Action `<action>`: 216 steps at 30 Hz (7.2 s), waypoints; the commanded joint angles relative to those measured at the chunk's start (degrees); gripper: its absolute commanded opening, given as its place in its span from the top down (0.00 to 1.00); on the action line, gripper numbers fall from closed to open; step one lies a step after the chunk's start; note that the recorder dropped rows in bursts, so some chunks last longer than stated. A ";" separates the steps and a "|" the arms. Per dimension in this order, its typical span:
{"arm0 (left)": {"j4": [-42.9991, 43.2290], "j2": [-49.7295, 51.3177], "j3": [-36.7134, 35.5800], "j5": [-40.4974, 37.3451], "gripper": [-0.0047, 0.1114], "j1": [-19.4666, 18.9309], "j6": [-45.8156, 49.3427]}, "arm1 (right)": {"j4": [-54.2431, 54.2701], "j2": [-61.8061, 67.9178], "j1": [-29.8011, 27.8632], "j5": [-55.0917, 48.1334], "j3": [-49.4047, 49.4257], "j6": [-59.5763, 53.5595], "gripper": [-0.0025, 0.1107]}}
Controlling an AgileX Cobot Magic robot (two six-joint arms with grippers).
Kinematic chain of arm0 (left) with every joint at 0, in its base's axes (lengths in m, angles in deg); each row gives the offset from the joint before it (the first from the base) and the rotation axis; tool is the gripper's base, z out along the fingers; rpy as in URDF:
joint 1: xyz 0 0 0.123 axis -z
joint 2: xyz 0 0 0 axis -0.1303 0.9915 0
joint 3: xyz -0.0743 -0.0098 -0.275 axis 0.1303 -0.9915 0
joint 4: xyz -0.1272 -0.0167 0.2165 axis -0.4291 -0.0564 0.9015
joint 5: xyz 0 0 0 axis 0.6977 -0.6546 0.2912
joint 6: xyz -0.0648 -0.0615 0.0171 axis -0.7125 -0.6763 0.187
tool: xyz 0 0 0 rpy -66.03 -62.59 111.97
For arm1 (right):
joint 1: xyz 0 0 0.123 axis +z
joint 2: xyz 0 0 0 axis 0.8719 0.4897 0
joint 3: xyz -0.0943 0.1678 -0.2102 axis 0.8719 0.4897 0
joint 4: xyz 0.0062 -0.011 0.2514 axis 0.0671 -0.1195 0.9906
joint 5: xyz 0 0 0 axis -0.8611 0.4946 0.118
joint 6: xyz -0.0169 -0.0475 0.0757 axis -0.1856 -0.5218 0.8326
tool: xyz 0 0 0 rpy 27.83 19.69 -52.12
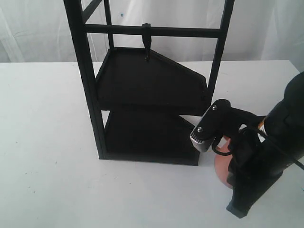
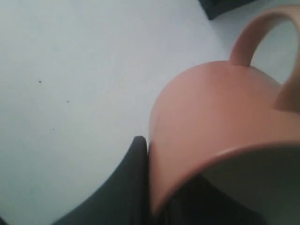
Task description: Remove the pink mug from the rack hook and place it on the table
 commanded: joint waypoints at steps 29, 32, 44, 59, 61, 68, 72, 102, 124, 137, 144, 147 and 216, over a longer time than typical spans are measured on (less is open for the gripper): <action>-0.06 -0.23 -0.16 -0.06 0.96 -0.08 0.02 | 5.85 7.93 0.05 4.04 -0.32 -2.51 0.98; -0.06 -0.23 -0.16 -0.06 0.96 -0.08 0.02 | 8.57 8.32 0.05 4.20 -0.32 -5.05 0.98; -0.06 -0.23 -0.16 -0.06 0.96 -0.08 0.02 | 17.47 8.76 1.94 3.12 -0.44 -13.82 0.98; -0.06 -0.23 -0.16 -0.06 0.96 -0.08 0.02 | 12.51 11.17 13.67 5.35 -3.80 -13.69 0.98; -0.06 -0.23 -0.16 -0.06 0.96 -0.08 0.02 | 10.91 13.06 14.24 5.21 -5.03 -13.69 0.98; -0.06 -0.23 -0.16 -0.06 0.96 -0.08 0.02 | 9.97 19.19 17.11 0.41 -9.69 -13.69 0.98; -0.06 -0.23 -0.16 -0.06 0.96 -0.08 0.02 | 10.23 19.78 17.74 2.11 -10.72 -13.54 0.98; -0.06 -0.23 -0.16 -0.06 0.96 -0.08 0.02 | 5.04 21.73 21.34 6.39 -11.94 -10.80 0.98; -0.06 -0.23 -0.16 -0.06 0.96 -0.08 0.02 | 5.43 24.66 21.34 7.15 -12.50 -10.76 0.98; -0.06 -0.23 -0.16 -0.06 0.96 -0.08 0.02 | 5.42 24.66 21.34 7.26 -12.50 -10.65 0.73; -0.06 -0.23 -0.16 -0.06 0.96 -0.08 0.02 | 5.42 24.66 21.34 7.26 -12.50 -10.65 0.58; -0.06 -0.23 -0.16 -0.06 0.96 -0.08 0.02 | 5.42 23.90 21.34 7.14 -12.50 -10.65 0.58; -0.06 -0.23 -0.16 -0.06 0.96 -0.08 0.02 | 1.01 -57.48 4.01 21.34 15.47 25.32 0.98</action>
